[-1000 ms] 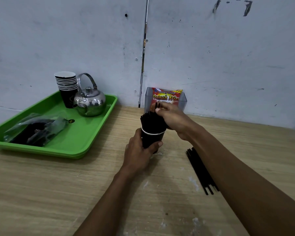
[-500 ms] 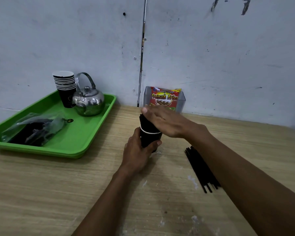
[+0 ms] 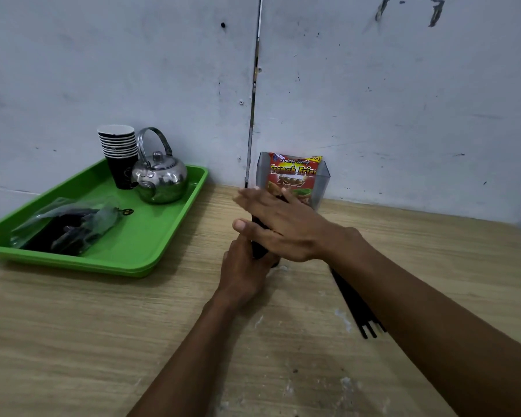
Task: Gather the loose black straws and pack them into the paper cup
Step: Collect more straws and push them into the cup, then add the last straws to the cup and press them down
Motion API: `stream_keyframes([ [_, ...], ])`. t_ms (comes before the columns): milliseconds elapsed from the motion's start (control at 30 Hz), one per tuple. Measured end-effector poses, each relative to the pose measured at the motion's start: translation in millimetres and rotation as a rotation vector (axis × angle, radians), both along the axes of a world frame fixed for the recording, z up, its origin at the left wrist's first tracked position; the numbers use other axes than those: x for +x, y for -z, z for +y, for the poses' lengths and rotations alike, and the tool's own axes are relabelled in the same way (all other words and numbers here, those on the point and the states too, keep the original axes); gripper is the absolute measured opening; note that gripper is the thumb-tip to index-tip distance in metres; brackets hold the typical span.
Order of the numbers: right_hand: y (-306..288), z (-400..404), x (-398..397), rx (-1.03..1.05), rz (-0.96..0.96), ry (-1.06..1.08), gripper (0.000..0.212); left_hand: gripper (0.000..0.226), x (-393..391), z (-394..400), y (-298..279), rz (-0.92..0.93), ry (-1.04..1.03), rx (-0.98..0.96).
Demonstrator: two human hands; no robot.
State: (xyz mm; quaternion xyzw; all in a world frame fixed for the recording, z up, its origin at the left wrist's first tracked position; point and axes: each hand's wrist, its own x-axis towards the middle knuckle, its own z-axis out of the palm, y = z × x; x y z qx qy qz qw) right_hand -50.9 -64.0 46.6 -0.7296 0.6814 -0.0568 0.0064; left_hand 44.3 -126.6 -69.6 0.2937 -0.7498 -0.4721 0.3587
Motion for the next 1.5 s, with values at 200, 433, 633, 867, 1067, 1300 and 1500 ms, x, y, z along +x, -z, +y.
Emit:
stream_keyframes([
  [200,6,4,-3,-0.041,-0.002,0.069,0.07,0.06,0,0,0,0.007,0.016,0.009],
  [433,-7,32,-31,-0.39,-0.443,0.185,0.063,0.085,1,7,-6,-0.003,-0.043,0.006],
  [633,15,100,-72,-0.25,-0.462,0.616,0.053,0.073,11,20,-11,0.268,-0.301,-0.167],
  [867,63,139,-70,0.028,-0.34,0.877,0.057,0.024,11,75,-29,0.327,-0.385,-0.576],
  [1067,79,131,-38,-0.046,-0.161,0.929,0.066,0.023,-5,93,-12,0.215,-0.206,-0.497],
  [1300,69,126,-32,-0.101,-0.303,0.994,0.027,0.018,6,87,-7,0.206,-0.244,-0.46],
  [1500,57,113,-32,0.122,-0.325,1.044,0.031,0.018,13,81,-10,0.192,-0.242,-0.417],
])
